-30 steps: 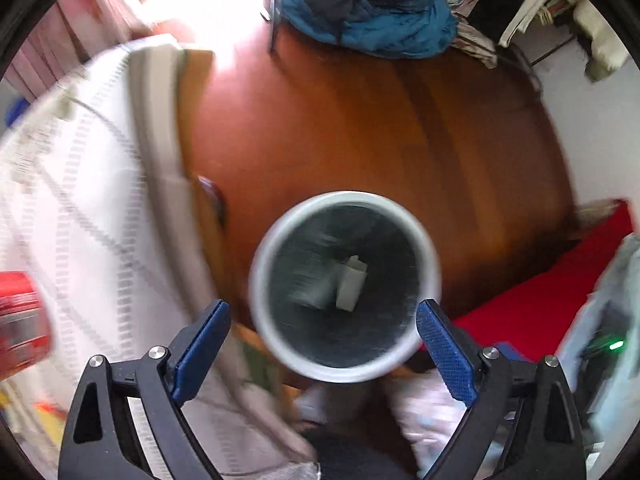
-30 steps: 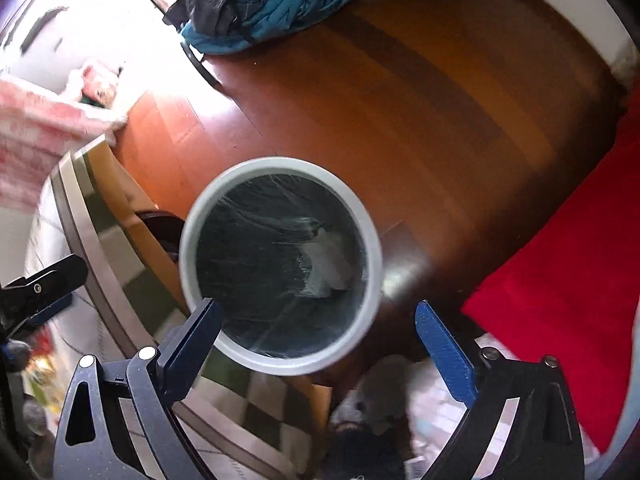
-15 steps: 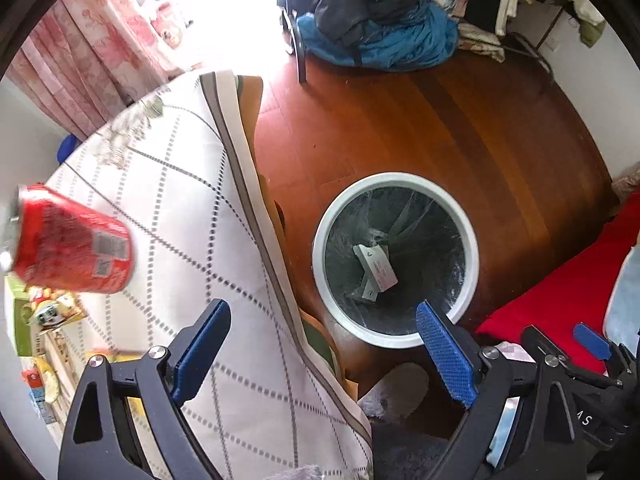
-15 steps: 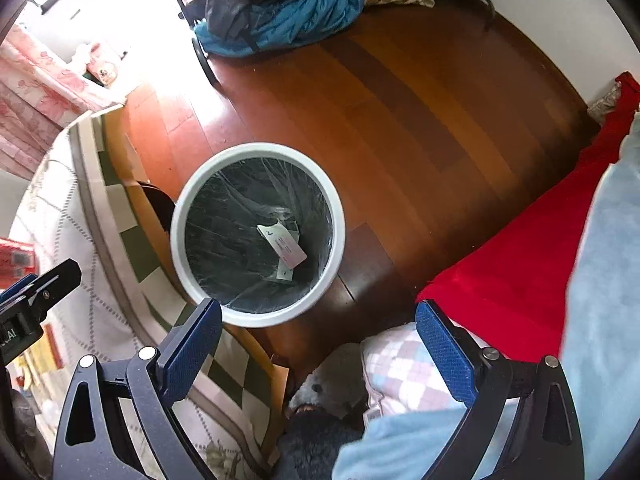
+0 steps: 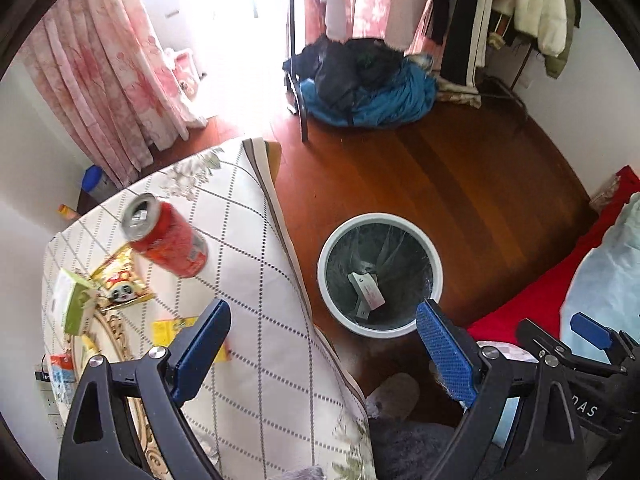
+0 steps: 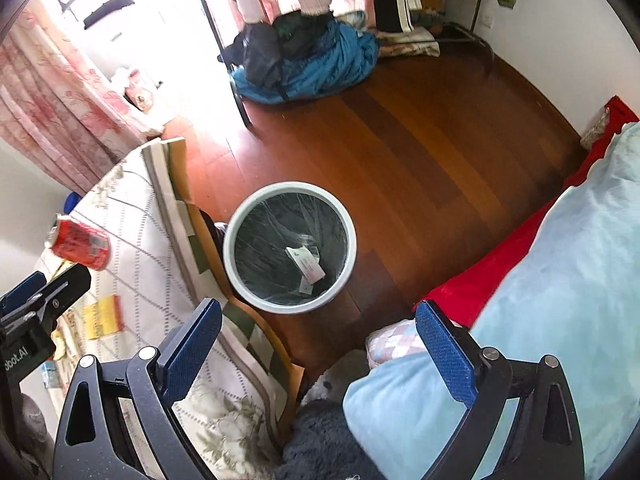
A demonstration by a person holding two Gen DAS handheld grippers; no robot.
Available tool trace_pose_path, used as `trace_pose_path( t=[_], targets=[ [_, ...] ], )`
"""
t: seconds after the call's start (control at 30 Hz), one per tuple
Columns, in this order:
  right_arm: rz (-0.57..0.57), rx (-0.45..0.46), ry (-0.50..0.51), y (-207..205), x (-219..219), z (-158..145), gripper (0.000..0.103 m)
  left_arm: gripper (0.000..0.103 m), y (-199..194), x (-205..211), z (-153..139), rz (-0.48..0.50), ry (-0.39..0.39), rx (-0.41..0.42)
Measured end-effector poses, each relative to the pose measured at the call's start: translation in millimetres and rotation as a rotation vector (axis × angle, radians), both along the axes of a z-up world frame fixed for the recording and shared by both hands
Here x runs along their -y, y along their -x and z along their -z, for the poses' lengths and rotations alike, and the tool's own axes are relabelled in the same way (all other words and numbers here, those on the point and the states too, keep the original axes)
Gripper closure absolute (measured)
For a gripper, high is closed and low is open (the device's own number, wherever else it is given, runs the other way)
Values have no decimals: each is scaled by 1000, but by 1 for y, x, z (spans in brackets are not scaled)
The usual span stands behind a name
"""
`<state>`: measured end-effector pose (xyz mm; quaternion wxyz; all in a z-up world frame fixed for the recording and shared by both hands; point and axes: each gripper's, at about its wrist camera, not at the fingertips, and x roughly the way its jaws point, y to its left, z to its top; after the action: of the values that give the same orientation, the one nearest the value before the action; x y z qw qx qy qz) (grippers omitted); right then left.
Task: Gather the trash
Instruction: 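Move both open tools back over the table, then grasp the yellow cigarette box with the right tool while the left tool grasps the Pure Milk carton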
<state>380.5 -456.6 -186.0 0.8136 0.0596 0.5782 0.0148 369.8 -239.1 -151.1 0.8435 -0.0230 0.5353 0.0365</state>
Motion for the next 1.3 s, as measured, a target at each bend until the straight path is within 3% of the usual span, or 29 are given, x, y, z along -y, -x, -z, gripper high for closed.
trace_pose_path(
  t=[0.3,0.33,0.4,0.6,0.8,0.93,1.1,1.2,1.3],
  targets=[
    [17,68,-74,34,-10,-45,2,8,35,-22,-34,-48,8,79],
    [11,70,-92,39,-14,-47,1,0,39,-26,-35,-55,12,89],
    [-7,76,-112,47,-23,-49,1,0,48,-37,-35,-79,13,98],
    [-139,22,-131,58,-83,-29,1,0,86,-98,-1,-235,7,50],
    [-339,-63,-114,56,-183,20,1,0,134,-189,58,-464,-101,-47],
    [-553,-83,-9,45,-271,47,1,0,161,-245,98,-578,-164,-127],
    [-882,-101,286,32,-369,83,1,0,181,-286,122,-657,-197,-149],
    [-992,-169,363,19,-399,102,10,0,184,-296,134,-683,-186,-160],
    [-1084,-224,421,9,-421,115,12,0,183,-301,143,-696,-158,-169]
  ],
)
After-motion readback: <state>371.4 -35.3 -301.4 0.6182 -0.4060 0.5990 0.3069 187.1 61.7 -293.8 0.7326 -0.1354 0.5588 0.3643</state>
